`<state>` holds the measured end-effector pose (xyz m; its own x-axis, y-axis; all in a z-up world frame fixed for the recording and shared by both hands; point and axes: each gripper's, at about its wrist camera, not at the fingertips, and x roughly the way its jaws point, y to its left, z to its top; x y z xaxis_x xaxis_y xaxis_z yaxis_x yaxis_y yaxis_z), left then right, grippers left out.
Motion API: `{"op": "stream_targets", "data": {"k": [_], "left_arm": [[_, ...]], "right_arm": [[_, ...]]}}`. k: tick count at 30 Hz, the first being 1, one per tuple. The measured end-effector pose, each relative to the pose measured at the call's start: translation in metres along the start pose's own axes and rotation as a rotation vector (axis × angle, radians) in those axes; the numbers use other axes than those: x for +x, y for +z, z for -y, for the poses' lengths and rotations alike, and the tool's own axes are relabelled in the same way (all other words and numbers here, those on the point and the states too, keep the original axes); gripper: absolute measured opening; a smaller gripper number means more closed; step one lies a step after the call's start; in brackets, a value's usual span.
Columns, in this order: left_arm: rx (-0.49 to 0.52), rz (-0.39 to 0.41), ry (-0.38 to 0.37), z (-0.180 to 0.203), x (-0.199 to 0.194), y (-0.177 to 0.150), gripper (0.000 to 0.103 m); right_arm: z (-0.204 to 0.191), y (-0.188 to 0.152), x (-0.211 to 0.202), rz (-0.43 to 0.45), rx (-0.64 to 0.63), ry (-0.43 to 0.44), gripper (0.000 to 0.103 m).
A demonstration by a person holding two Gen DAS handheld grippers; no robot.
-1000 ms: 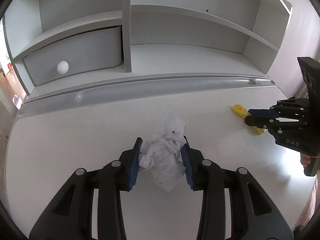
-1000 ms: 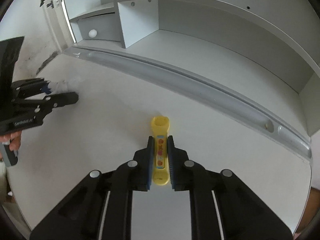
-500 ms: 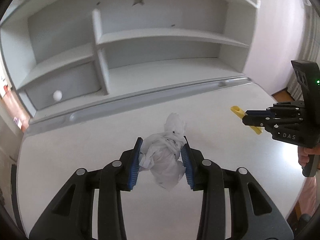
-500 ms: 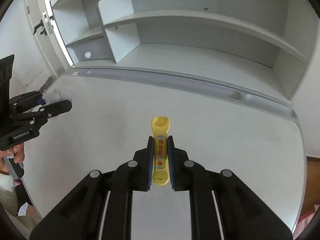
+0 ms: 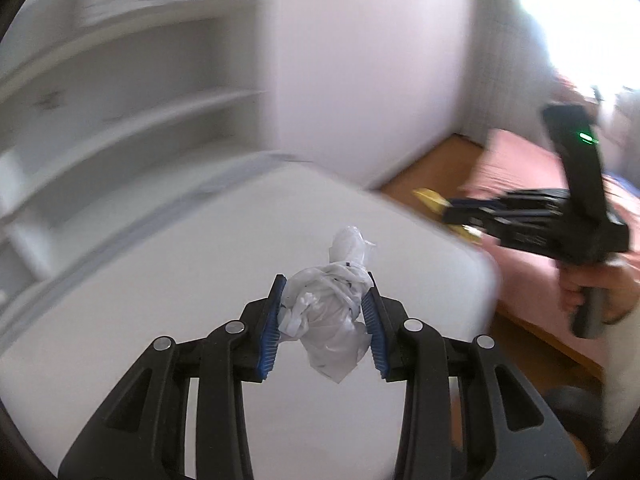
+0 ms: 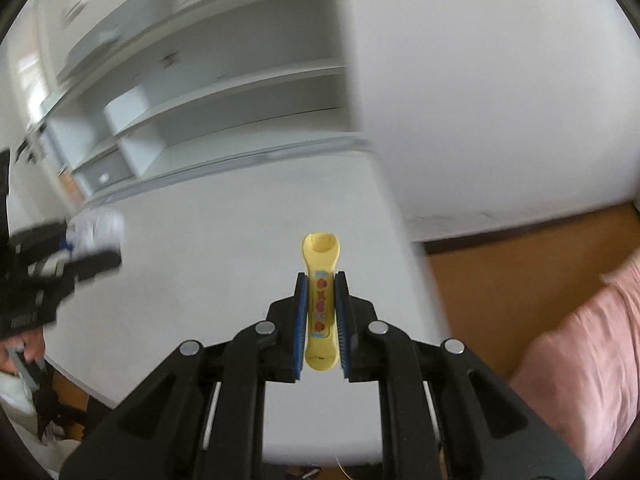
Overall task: Collect trash
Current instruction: 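Carry the tissue and yellow spoon over the black bin and open both grippers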
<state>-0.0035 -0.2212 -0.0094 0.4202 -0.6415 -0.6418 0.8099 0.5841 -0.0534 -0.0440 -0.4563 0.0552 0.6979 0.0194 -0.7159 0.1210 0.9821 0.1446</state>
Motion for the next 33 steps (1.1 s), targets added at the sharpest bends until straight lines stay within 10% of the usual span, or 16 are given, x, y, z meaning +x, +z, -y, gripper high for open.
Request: {"op": "stream_targets", "data": {"k": [4,11,22,29,32,33], "left_arm": [[0.113,-0.069,-0.247,0.088,0.033,-0.002,0.036],[0.201,-0.262,-0.373,0.187,0.13,-0.063,0.036],[0.047,-0.669,-0.264,0.2,0.319,-0.172,0.035],[0.013,-0.66,-0.268,0.199,0.32,-0.174,0.035],[-0.007,-0.669,-0.263,0.194,0.322,-0.175,0.062],[-0.01,-0.666,-0.259,0.195,0.321,-0.179,0.084]], "right_arm": [[0.059,-0.037,-0.04,0.02,0.13,-0.087,0.014],[0.13,-0.126,-0.023,-0.135,0.322,-0.144,0.014],[0.192,-0.266,0.133,-0.575,0.593,-0.048,0.014],[0.191,-0.273,0.142,-0.575,0.642,-0.017,0.014],[0.195,-0.275,0.14,-0.567,0.706,-0.001,0.024],[0.2,-0.275,0.137,-0.566,0.717,-0.003,0.057]]}}
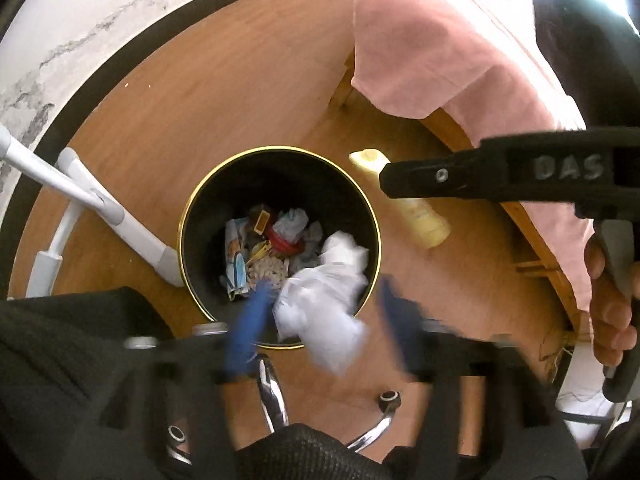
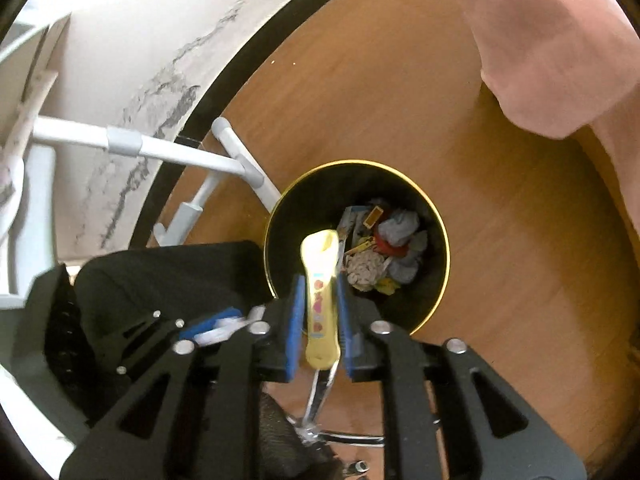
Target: Collect trash
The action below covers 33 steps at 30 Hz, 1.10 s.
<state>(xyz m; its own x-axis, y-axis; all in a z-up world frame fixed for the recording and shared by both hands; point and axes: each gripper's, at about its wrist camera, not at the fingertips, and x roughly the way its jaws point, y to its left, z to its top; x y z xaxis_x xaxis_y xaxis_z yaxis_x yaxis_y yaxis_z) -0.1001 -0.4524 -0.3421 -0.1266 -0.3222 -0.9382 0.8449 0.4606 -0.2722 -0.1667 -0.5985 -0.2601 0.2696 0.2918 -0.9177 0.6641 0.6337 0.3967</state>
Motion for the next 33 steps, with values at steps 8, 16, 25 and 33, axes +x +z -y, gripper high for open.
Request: {"op": "stream_targets", "data": {"k": [8,16,25,33], "left_arm": [[0.085,0.005,-0.022,0.048,-0.037,-0.016,0.092],[0.331,0.425,-0.143,0.117,-0.219,-0.038,0.092],[-0.081,0.929,0.385,-0.033,-0.414,-0.087,0.096],[-0.58,0.875,0.733,-0.186,-0.454,-0.165,0.096]], "right_arm": [[0.014,-0.013,-0.093,0.21,0.064,-0.23,0.094],[-0.057,-0.06,-0.254,0.783,0.128,-0.651,0.096],[-0.271,-0.06,-0.259,1.046,-0.296,-0.26,0.096],[-0.459,-0.076,-0.143,0.834,-0.666,-0.043,0.096]]}}
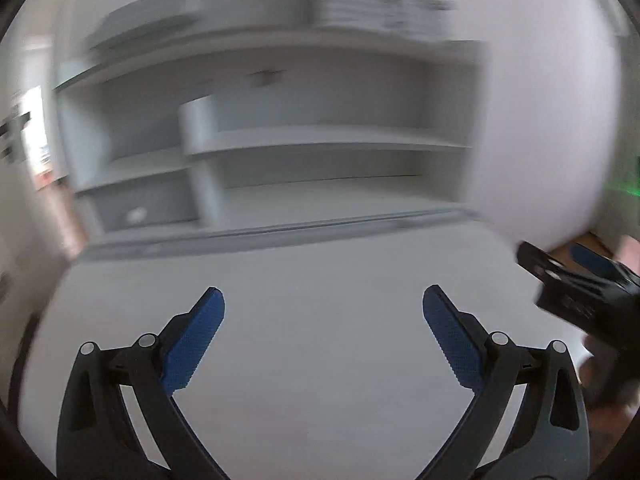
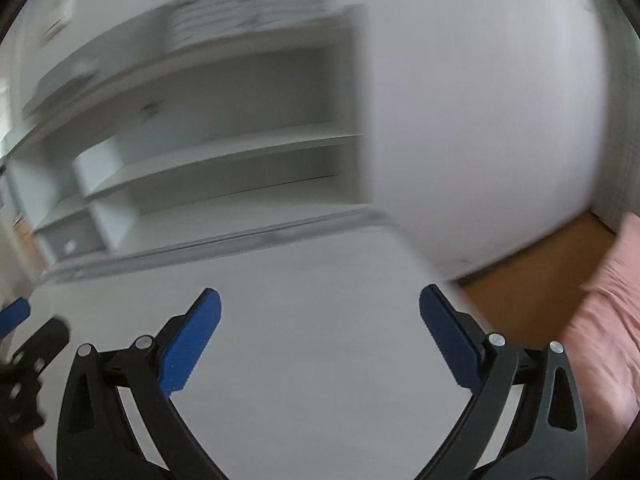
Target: Collect trash
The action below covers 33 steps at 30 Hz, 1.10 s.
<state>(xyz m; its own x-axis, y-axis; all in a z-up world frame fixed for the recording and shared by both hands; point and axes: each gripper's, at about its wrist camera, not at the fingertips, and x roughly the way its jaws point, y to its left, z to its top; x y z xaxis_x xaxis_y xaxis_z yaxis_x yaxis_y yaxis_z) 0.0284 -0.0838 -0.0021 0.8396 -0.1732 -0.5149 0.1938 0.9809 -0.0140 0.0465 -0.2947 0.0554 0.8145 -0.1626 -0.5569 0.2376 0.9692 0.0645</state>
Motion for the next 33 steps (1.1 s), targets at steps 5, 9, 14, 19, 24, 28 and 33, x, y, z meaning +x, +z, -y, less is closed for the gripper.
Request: {"op": "stream_targets", "data": {"k": [5,9,14,19,24,28,33], "left_arm": [[-0.062,0.012,0.066,-0.044,0.022,-0.009,0.096],[-0.098,-0.002,0.092,-0.061,0.035,-0.017,0.096],[-0.086,-0.01,0.113,-0.071,0.047,-0.025,0.096],[-0.11,-0.03,0.114,-0.078,0.053,-0.025,0.097],[-0.095,-0.126,0.166,-0.076,0.07,-0.026,0.097],[-0.109,-0.129,0.117,-0.077,0.069,-0.029,0.096],[-0.156,-0.154,0.066,-0.081,0.071,-0.033,0.096]], "right_arm": [[-0.051,-0.011,0.025,-0.006,-0.057,0.076,0.096],[-0.066,-0.016,0.042,-0.035,-0.06,0.077,0.096],[-0.072,-0.026,0.045,-0.036,-0.052,0.025,0.096],[-0.071,-0.03,0.046,-0.023,-0.081,0.001,0.096],[-0.074,-0.032,0.057,-0.096,-0.098,0.017,0.096],[-0.074,-0.033,0.065,-0.143,-0.098,0.022,0.096],[-0.07,-0.034,0.07,-0.168,-0.075,0.038,0.096]]}}
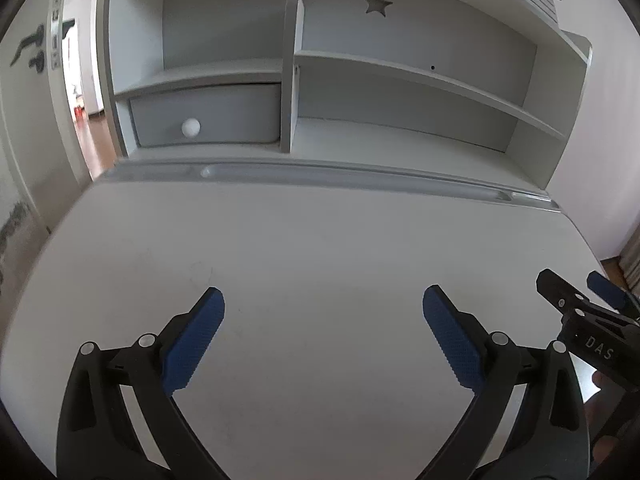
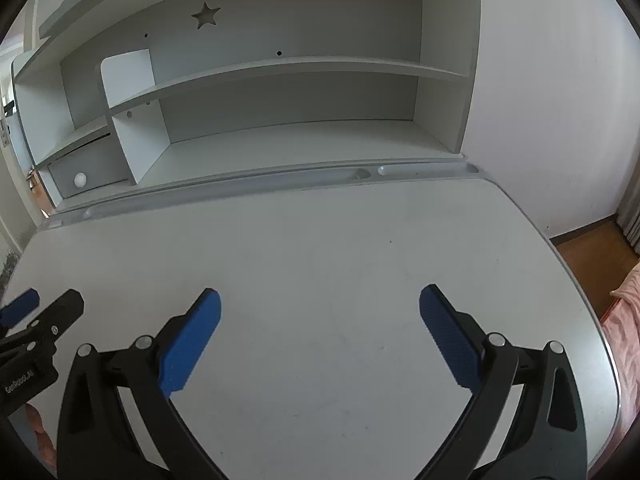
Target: Collect trash
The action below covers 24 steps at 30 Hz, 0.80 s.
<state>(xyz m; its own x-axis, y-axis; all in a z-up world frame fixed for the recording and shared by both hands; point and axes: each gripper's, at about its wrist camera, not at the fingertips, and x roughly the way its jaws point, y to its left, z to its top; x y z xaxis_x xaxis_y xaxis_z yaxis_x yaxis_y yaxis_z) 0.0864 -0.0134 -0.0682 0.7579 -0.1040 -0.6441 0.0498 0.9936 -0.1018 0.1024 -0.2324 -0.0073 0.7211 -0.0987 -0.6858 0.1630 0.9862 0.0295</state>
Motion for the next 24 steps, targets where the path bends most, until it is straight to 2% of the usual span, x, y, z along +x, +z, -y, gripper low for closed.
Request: {"op": "stream_targets", "data": {"k": [6,24], "left_arm": [[-0.037,-0.023,-0.005,-0.0054,0.0042,-0.0015,0.096],[-0.036,-0.035,0.029,-0.0013,0.0045,-0.0064,0.096]], "right_arm": [[-0.0024,-0.0011,0.0009,-0.006,-0.013,0.017,0.096],[-0.0008,-0.0016,0.0043,-0.015,-0.009,0.009,0.096]]}}
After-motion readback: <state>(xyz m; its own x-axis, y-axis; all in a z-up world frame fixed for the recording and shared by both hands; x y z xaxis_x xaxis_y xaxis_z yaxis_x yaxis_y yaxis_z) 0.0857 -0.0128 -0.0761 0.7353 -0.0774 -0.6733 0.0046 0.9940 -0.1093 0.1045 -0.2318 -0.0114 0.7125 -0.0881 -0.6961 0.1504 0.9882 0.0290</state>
